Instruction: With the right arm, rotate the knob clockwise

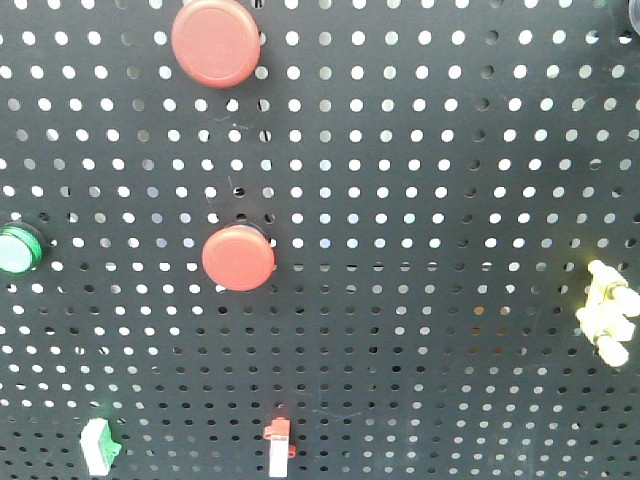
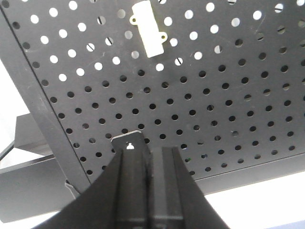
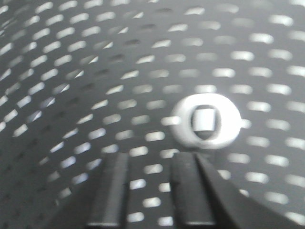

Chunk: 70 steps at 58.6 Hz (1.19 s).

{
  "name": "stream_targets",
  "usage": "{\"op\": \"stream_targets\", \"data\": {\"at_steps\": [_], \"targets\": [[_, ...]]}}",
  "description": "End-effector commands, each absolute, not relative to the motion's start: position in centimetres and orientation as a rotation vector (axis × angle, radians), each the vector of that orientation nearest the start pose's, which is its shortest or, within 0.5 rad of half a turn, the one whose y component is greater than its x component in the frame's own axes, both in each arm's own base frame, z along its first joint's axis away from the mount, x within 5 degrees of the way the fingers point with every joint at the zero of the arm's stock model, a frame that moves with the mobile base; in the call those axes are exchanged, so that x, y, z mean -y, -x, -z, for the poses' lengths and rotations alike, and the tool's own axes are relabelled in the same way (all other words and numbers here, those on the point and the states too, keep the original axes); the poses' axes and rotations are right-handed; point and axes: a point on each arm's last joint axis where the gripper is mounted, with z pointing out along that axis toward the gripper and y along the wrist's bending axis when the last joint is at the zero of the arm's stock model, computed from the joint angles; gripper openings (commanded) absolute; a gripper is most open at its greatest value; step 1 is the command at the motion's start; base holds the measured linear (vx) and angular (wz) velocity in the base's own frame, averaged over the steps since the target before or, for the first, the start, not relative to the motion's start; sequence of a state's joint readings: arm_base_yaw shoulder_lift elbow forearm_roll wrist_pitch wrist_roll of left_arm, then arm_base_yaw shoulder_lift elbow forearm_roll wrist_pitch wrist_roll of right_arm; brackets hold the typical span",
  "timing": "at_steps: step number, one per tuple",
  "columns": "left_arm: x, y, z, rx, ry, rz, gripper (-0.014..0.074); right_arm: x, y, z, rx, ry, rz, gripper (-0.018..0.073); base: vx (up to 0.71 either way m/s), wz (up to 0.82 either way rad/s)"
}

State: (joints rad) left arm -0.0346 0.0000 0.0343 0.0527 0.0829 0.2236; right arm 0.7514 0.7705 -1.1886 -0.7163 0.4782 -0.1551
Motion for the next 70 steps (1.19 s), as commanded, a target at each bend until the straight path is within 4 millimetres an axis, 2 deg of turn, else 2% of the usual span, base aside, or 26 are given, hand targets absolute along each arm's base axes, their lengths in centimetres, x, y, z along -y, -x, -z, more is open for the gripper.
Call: {"op": "stream_targets", "data": {"at_steps": [1,8,17,26,35,44,48,56,70], "targets": [[0.3,-5.9,-19.5,-1.529,-0.24,-0.178,-0.0006,-5.7,-10.4,-52.4,-1.166,0.761,0.274,0.0331,0.0,0.0],[0.3,-5.9,-19.5,-1.529,-0.24,-0.178,-0.0006,-6.2,-11.7,-53.2,-1.249,0.757,0.302,0.0331,0.0,0.0],[0.3,-5.9,-19.5,-1.529,-0.24,-0.178,-0.0006,-7.1,-12.4,-54.2,-1.251,0.748,0.262,0.0323,0.0,0.0],[0.3,-5.9,-19.5,-1.529,-0.24,-0.178,-0.0006,-7.5,-12.8,-54.2,-1.234,0.795,0.31,0.0286,0.0,0.0],[0.3,-5.9,-19.5,-1.529,-0.24,-0.178,-0.0006,-7.5,-12.8,-54.2,-1.232,0.796,0.311,0.0196,0.0,0.0],[0.3,-5.9,-19.5,-1.529,-0.24,-0.178,-0.0006,-7.6,-12.8,-54.1,-1.238,0.795,0.292,0.005,0.0,0.0],[0.3,-5.9,-19.5,-1.529,-0.24,-0.178,-0.0006,-7.7,-12.7,-54.0,-1.252,0.793,0.25,-0.0014,0.0,0.0],[0.3,-5.9,-19.5,-1.529,-0.24,-0.178,-0.0006,-8.3,-12.7,-53.7,-1.289,0.78,0.143,-0.0008,0.0,0.0],[0.3,-5.9,-19.5,-1.529,-0.24,-0.178,-0.0006,-9.4,-13.5,-53.5,-1.382,0.609,-0.122,-0.0008,0.0,0.0]]}}
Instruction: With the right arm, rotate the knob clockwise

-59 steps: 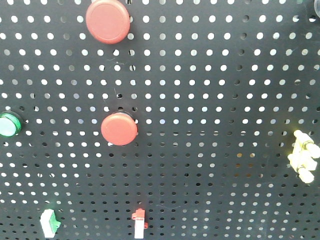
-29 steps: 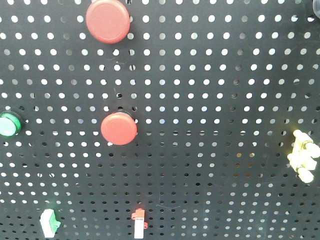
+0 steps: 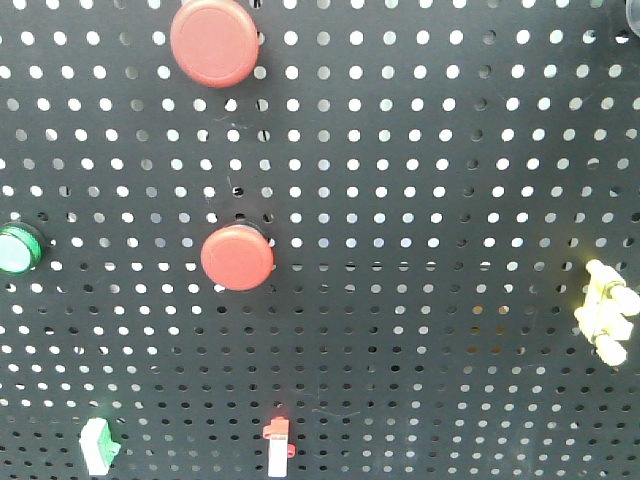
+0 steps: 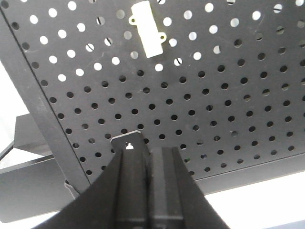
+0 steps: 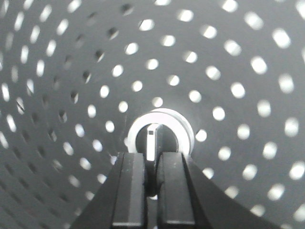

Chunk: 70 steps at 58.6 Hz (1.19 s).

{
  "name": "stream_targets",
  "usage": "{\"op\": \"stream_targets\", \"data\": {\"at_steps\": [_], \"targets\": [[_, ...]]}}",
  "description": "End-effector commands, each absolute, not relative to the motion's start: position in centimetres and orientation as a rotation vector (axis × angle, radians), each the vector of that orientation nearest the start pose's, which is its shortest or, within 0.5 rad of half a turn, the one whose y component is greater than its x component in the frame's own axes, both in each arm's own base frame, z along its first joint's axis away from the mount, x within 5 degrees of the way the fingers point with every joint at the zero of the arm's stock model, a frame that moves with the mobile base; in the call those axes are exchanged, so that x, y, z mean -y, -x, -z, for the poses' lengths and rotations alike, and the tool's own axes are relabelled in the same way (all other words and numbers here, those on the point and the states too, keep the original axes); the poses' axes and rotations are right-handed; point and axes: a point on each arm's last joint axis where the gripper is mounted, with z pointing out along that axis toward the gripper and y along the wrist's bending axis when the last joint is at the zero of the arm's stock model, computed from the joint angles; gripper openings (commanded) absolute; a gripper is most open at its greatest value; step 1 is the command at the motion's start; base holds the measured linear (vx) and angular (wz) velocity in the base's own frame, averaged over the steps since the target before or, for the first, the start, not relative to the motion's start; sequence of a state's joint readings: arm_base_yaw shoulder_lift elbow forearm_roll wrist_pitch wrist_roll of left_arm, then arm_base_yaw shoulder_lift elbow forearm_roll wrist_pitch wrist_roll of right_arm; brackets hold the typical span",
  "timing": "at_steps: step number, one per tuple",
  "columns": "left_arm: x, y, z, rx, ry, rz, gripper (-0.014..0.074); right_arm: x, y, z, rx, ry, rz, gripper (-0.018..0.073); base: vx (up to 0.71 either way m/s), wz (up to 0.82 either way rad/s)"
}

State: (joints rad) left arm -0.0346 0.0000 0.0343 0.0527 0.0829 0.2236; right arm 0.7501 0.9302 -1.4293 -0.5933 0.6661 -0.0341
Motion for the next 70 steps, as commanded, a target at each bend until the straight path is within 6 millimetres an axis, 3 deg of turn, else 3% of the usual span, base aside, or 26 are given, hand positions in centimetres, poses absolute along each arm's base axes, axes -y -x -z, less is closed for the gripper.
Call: {"op": "stream_targets", "data": {"at_steps": [1,41,57,70], "targets": [[0.3,-5.9,-19.5,-1.529,-0.24,-0.178,-0.0006,-9.5,-13.5,-53.5,-1.385,0.596,-0.139,-0.0008,0.0,0.0],[0.3,-5.9,-19.5,-1.529,-0.24,-0.178,-0.0006,-10.1,-14.5,-53.5,-1.535,-0.071,-0.829,-0.0008,0.0,0.0],[0.3,-5.9,-19.5,-1.529,-0.24,-0.178,-0.0006,-9.7,-14.7,-53.8,-1.499,-0.148,-0.844,0.0006,0.0,0.0],[0.3,-5.9,-19.5,-1.529,-0.24,-0.178,-0.0006,-9.6,-14.6,-53.9,-1.497,-0.149,-0.846,0.0144,0.0,0.0]]}}
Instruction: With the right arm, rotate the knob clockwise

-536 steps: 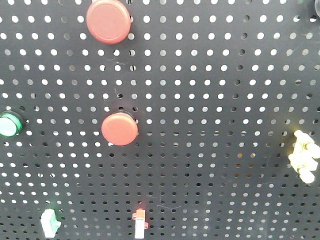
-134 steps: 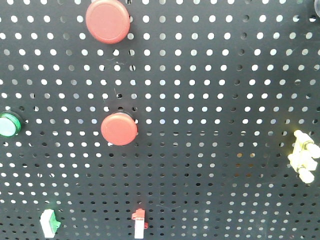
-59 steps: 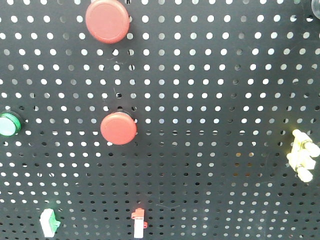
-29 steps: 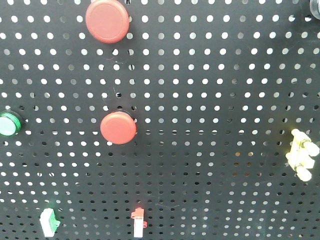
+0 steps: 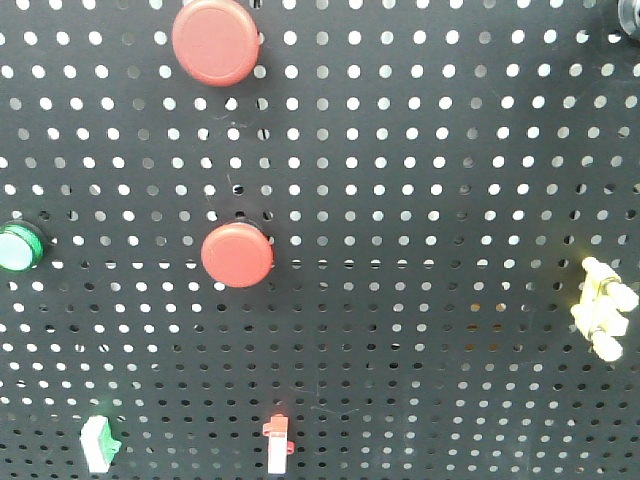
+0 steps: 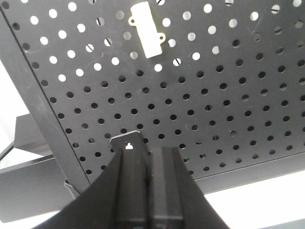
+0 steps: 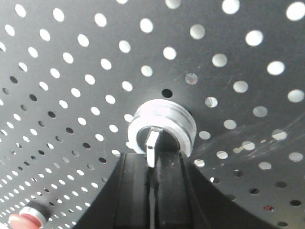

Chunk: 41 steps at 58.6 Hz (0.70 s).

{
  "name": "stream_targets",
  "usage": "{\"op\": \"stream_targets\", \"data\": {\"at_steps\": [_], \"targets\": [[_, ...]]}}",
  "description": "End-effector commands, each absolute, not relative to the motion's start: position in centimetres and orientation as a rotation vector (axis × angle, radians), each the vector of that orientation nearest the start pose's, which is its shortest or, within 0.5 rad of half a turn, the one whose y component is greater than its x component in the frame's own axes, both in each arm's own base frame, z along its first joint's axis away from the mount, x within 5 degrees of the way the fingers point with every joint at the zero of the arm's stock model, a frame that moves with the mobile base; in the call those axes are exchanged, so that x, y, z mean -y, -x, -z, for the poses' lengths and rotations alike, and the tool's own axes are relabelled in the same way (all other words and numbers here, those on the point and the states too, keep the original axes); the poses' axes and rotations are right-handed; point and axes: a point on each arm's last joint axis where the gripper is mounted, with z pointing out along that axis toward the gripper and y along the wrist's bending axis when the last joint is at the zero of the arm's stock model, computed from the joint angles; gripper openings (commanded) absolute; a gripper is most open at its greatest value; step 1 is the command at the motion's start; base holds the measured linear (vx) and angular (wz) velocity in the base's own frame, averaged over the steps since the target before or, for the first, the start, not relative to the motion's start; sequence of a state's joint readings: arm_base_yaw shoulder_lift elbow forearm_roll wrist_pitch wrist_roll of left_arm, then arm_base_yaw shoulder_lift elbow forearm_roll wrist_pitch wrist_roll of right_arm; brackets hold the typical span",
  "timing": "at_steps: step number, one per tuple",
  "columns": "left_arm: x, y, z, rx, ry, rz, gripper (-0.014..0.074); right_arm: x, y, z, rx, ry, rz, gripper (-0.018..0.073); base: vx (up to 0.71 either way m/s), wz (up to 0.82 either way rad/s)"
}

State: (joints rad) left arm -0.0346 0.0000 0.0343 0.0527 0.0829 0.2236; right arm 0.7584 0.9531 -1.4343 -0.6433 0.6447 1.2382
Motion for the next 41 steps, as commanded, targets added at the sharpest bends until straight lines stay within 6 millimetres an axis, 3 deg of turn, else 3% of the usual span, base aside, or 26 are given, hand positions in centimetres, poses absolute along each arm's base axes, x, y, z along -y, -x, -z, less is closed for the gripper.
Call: {"op": "stream_targets", "data": {"at_steps": [1,16,23,31,41], "targets": [[0.3,-5.9,-19.5,-1.529,-0.24,-0.178,-0.0006,-9.7,-14.6,-53.9,-1.498,-0.15,-0.848,0.0179,0.0,0.0],[0.3,-5.9,-19.5,-1.529,-0.24,-0.178,-0.0006,-9.6,-14.5,-53.9,-1.498,-0.151,-0.851,0.0536,0.0,0.0],[0.3,-5.9,-19.5,-1.529,-0.24,-0.178,-0.0006,-9.2,-14.1,-54.1,-1.482,-0.143,-0.847,0.0633,0.0,0.0],[0.3,-5.9,-19.5,-1.529,-0.24,-0.178,-0.0006,-8.1,-12.9,-54.7,-1.446,-0.069,-0.774,0.0647,0.0,0.0],[0.3,-5.9,-19.5,-1.529,-0.24,-0.178,-0.0006,-5.7,-10.6,-55.2,-1.417,0.02,-0.653,0.0598,0.0,0.0]]}}
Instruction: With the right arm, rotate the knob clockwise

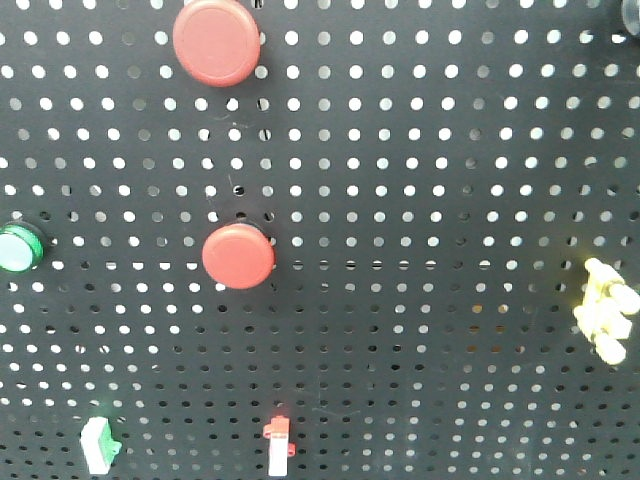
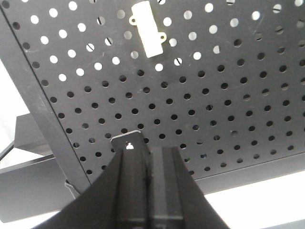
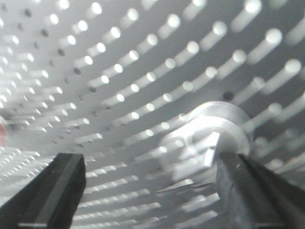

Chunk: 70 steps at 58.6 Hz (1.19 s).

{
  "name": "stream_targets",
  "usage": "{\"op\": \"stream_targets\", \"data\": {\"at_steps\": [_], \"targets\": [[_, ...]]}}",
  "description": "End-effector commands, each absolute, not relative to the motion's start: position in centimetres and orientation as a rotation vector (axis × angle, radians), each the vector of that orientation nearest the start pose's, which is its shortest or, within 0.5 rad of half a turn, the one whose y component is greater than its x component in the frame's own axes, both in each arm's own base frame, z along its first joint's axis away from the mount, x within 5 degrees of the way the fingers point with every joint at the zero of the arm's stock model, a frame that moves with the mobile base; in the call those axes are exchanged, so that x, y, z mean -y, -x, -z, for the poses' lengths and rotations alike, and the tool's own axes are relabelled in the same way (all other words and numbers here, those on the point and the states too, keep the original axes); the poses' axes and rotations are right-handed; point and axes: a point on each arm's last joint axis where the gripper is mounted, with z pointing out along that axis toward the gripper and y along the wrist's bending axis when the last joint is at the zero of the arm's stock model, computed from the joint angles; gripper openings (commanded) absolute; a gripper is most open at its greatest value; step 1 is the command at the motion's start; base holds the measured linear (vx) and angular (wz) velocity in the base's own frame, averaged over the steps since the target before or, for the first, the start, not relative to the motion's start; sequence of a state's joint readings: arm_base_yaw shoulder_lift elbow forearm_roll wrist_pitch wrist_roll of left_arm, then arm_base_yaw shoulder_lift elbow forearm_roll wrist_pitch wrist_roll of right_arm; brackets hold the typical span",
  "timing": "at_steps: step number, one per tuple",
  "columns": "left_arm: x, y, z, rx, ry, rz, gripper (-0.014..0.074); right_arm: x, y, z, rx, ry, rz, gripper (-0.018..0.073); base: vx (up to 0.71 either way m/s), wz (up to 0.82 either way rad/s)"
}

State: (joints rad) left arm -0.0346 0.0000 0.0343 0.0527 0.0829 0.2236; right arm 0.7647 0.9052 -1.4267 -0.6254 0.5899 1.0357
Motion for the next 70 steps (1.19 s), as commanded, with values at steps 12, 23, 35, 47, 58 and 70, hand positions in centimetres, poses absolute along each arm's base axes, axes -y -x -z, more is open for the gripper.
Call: {"op": "stream_targets", "data": {"at_steps": [12,23,35,47,58,70], "targets": [[0.3,-5.9,-19.5,-1.529,-0.24,-0.178,-0.0006,-3.7,-8.2,-55.1,-1.41,0.174,-0.489,0.0482,0.0,0.0],[0.3,-5.9,-19.5,-1.529,-0.24,-0.178,-0.0006,-3.0,-7.2,-54.3,-1.445,0.371,-0.322,0.023,0.0,0.0],[0.3,-5.9,-19.5,-1.529,-0.24,-0.178,-0.0006,-2.7,-7.3,-53.1,-1.512,0.565,-0.09,-0.0013,0.0,0.0],[0.3,-5.9,-19.5,-1.529,-0.24,-0.178,-0.0006,-2.7,-7.3,-52.9,-1.52,0.593,-0.066,-0.0011,0.0,0.0],[0.3,-5.9,-19.5,-1.529,-0.24,-0.178,-0.0006,-2.7,-7.2,-52.9,-1.522,0.592,-0.073,-0.0011,0.0,0.0],[0.3,-5.9,-19.5,-1.529,-0.24,-0.178,-0.0006,-2.7,-7.2,-52.9,-1.521,0.592,-0.072,-0.0011,0.0,0.0]]}}
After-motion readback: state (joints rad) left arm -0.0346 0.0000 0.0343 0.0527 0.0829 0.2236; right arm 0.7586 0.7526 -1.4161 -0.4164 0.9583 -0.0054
